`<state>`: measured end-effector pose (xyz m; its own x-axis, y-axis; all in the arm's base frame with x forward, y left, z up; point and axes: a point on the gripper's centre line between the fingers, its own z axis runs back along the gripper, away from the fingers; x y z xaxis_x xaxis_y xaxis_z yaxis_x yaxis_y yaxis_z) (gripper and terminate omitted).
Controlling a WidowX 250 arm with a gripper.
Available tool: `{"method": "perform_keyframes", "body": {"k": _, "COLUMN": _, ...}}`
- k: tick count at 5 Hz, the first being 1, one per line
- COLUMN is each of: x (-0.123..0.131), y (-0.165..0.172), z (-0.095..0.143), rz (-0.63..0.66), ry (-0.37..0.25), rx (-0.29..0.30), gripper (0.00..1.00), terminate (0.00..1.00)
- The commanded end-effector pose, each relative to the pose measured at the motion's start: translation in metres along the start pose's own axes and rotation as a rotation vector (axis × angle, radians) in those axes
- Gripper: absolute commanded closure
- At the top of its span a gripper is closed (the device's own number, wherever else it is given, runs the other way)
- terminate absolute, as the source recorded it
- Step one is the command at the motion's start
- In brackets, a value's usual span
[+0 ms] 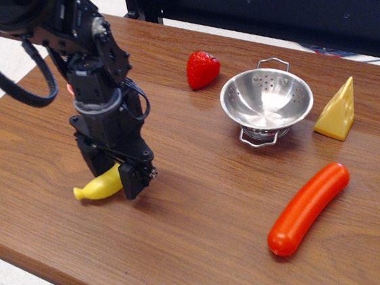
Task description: Put banana in colander
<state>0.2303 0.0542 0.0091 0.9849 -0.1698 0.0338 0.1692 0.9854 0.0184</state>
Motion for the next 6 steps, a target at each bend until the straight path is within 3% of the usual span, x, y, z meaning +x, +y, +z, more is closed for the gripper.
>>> {"method": "perform_keyframes", "body": {"k": 1, "x": 0.016, "y": -0.004, "z": 0.028, "rz": 0.078, "ry": -0.085, "rx": -0.028, "gripper": 1.00, "terminate": 0.00}}
{"method": "perform_keyframes", "body": {"k": 2, "x": 0.039, "y": -0.022, "z": 0.074, "rz": 0.195, "ry": -0.054, "rx": -0.128, "gripper": 1.00, "terminate": 0.00}}
{"method": "perform_keyframes", "body": {"k": 3, "x": 0.064, "y": -0.035, "z": 0.093, "rz": 0.316, "ry": -0.084, "rx": -0.187, "gripper": 1.00, "terminate": 0.00}}
{"method": "perform_keyframes", "body": {"k": 5, "x": 0.121, "y": -0.067, "z": 0.093, "rz": 0.439, "ry": -0.104, "rx": -0.237, "gripper": 1.00, "terminate": 0.00}}
{"method": "perform_keyframes", "body": {"k": 6, "x": 0.141, "y": -0.073, "z": 0.103, "rz": 0.459, "ry": -0.237, "rx": -0.274, "gripper": 1.00, "terminate": 0.00}}
